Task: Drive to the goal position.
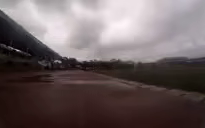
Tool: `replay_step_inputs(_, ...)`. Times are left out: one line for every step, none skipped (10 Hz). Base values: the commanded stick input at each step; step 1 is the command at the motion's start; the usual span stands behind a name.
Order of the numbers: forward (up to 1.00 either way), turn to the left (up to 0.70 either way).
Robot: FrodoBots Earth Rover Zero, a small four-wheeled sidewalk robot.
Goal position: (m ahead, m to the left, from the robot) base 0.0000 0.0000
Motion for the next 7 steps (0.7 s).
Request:
replay_step_inputs(0.50,0.17)
replay_step_inputs(0.50,0.20)
replay_step_inputs(0.50,0.27)
replay_step_inputs(0.50,0.33)
replay_step_inputs(0.50,0.23)
replay_step_inputs(0.50,0.13)
replay_step_inputs(0.50,0.03)
